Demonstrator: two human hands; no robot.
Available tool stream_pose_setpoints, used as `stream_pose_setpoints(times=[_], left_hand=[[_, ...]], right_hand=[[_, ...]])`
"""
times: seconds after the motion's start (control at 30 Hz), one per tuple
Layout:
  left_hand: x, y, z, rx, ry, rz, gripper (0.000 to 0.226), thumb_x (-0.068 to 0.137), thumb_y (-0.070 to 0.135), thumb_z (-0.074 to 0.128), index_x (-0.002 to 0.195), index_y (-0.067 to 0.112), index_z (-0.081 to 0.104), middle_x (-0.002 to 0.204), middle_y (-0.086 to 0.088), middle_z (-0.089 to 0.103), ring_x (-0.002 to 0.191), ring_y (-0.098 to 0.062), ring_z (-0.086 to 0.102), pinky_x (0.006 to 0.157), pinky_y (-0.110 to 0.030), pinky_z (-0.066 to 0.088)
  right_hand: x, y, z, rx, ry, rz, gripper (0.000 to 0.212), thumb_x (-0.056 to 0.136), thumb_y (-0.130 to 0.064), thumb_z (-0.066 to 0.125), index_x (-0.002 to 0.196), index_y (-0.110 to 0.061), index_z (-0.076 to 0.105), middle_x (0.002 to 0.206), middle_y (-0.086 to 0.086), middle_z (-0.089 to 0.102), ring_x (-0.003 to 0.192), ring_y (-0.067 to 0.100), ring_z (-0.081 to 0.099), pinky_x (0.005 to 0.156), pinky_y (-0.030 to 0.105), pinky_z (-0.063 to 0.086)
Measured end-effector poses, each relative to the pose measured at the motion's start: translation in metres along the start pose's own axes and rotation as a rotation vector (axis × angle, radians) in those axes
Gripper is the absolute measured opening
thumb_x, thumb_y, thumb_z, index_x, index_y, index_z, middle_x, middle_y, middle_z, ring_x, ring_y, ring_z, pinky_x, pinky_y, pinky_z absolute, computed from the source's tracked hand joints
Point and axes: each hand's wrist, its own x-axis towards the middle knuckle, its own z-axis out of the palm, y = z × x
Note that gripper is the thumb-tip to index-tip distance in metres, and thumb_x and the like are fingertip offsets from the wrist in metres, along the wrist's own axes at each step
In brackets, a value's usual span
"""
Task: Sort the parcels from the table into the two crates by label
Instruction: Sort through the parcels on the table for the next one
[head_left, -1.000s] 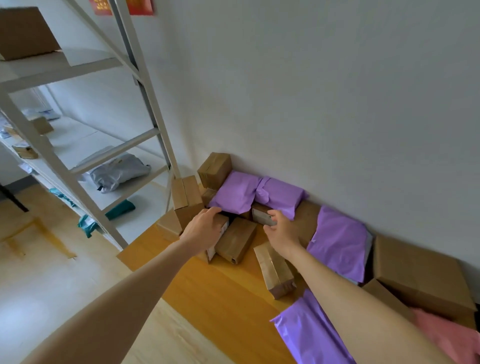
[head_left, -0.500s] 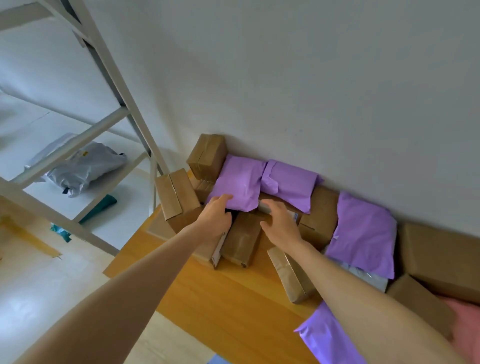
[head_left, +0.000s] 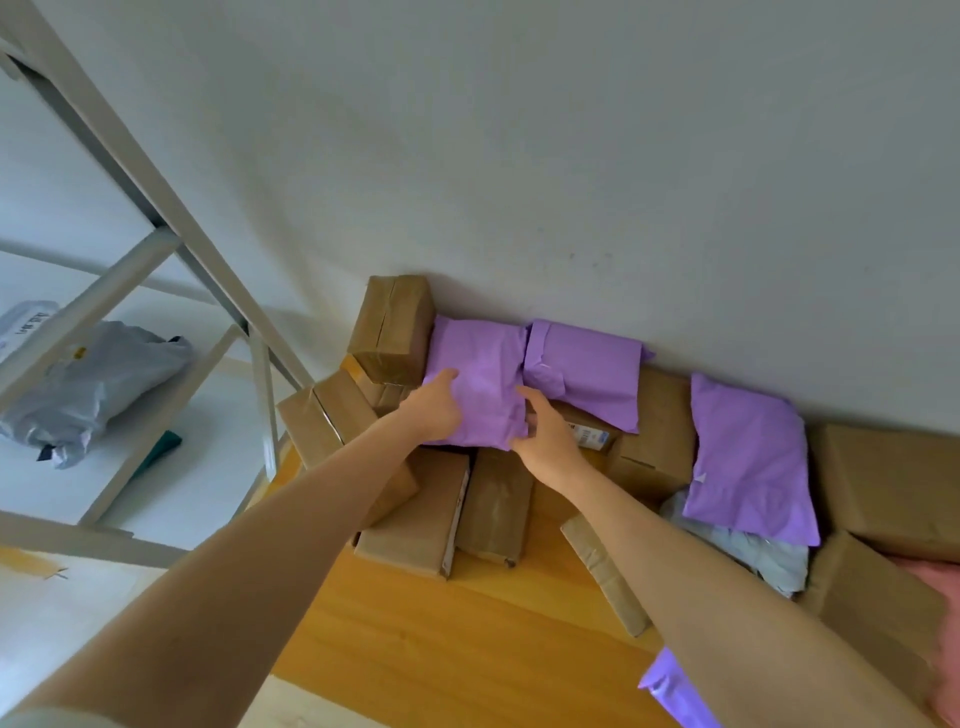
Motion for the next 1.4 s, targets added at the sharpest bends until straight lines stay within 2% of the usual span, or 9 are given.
stream_pose_setpoints(times=[0.13, 0.27, 0.4, 0.5, 0.73, 0.97, 1.2, 1.33, 1.4], left_hand=[[0.005, 0.000, -0.001, -0.035, -0.023, 0.025, 0.064, 0.096, 0.000, 0.037, 0.153, 0.014, 0.012, 0.150, -0.017, 0.035, 0.129, -0.034, 0.044, 0.096, -0.030, 0.038], [0.009, 0.001, -0.003, -0.104, -0.005, 0.032, 0.065, 0.096, -0.001, 0.037, 0.154, 0.016, 0.012, 0.149, -0.017, 0.037, 0.128, -0.032, 0.046, 0.095, -0.030, 0.039], [0.009, -0.002, -0.005, -0.097, -0.003, 0.049, 0.061, 0.096, 0.001, 0.037, 0.152, 0.016, 0.019, 0.150, -0.016, 0.035, 0.132, -0.033, 0.042, 0.099, -0.033, 0.039], [0.005, -0.004, -0.008, -0.080, -0.002, 0.087, 0.053, 0.097, 0.002, 0.037, 0.149, 0.014, 0.031, 0.143, -0.017, 0.044, 0.124, -0.034, 0.049, 0.092, -0.032, 0.043], [-0.013, -0.007, -0.020, -0.037, -0.053, 0.193, 0.049, 0.095, 0.001, 0.046, 0.143, 0.008, 0.038, 0.132, -0.017, 0.054, 0.116, -0.031, 0.056, 0.097, -0.031, 0.046], [-0.042, -0.006, -0.025, -0.109, -0.025, 0.313, 0.051, 0.095, -0.002, 0.044, 0.144, 0.008, 0.037, 0.139, -0.016, 0.050, 0.125, -0.029, 0.050, 0.100, -0.029, 0.042], [-0.056, 0.000, -0.022, -0.264, -0.011, 0.350, 0.046, 0.095, -0.005, 0.041, 0.140, 0.008, 0.045, 0.137, -0.009, 0.054, 0.126, -0.025, 0.050, 0.090, -0.020, 0.040], [-0.069, 0.003, -0.018, -0.385, 0.044, 0.308, 0.033, 0.100, 0.003, 0.040, 0.126, 0.009, 0.059, 0.118, -0.005, 0.064, 0.107, -0.018, 0.059, 0.082, -0.021, 0.048], [-0.081, 0.007, -0.016, -0.446, 0.047, 0.272, 0.028, 0.103, 0.014, 0.040, 0.118, 0.010, 0.063, 0.108, -0.003, 0.064, 0.094, -0.015, 0.060, 0.071, -0.017, 0.048]], right_hand=[[0.000, -0.005, -0.005, 0.400, -0.056, 0.231, 0.051, 0.091, 0.003, 0.053, 0.137, -0.017, 0.046, 0.122, 0.002, 0.050, 0.106, 0.020, 0.056, 0.092, 0.036, 0.053], [0.004, -0.013, -0.006, 0.514, -0.017, 0.309, 0.047, 0.090, 0.005, 0.055, 0.132, -0.017, 0.053, 0.117, 0.005, 0.051, 0.089, 0.015, 0.057, 0.079, 0.029, 0.055], [0.004, -0.024, -0.007, 0.557, 0.029, 0.302, 0.043, 0.089, 0.008, 0.053, 0.129, -0.009, 0.058, 0.122, 0.009, 0.055, 0.100, 0.020, 0.057, 0.082, 0.028, 0.053], [0.006, -0.033, -0.011, 0.542, 0.053, 0.293, 0.044, 0.088, 0.011, 0.046, 0.128, -0.005, 0.058, 0.127, 0.014, 0.056, 0.112, 0.028, 0.057, 0.097, 0.039, 0.051], [0.005, -0.055, -0.023, 0.465, 0.132, 0.175, 0.045, 0.094, 0.007, 0.036, 0.130, -0.008, 0.058, 0.129, 0.014, 0.059, 0.118, 0.031, 0.055, 0.101, 0.046, 0.048], [-0.014, -0.080, -0.041, 0.247, 0.218, -0.007, 0.032, 0.092, 0.003, 0.052, 0.120, -0.008, 0.066, 0.113, 0.012, 0.067, 0.104, 0.026, 0.062, 0.091, 0.040, 0.055], [-0.037, -0.089, -0.075, 0.052, 0.363, -0.112, 0.014, 0.092, -0.015, 0.062, 0.100, -0.013, 0.074, 0.102, 0.003, 0.069, 0.093, 0.014, 0.061, 0.075, 0.012, 0.042], [-0.052, -0.094, -0.096, 0.016, 0.443, -0.147, 0.011, 0.090, -0.016, 0.065, 0.095, -0.010, 0.074, 0.119, 0.003, 0.059, 0.112, 0.016, 0.054, 0.096, 0.027, 0.043], [-0.064, -0.096, -0.106, 0.071, 0.451, -0.141, 0.010, 0.091, -0.017, 0.064, 0.094, -0.012, 0.072, 0.120, 0.002, 0.062, 0.113, 0.016, 0.055, 0.094, 0.024, 0.042]])
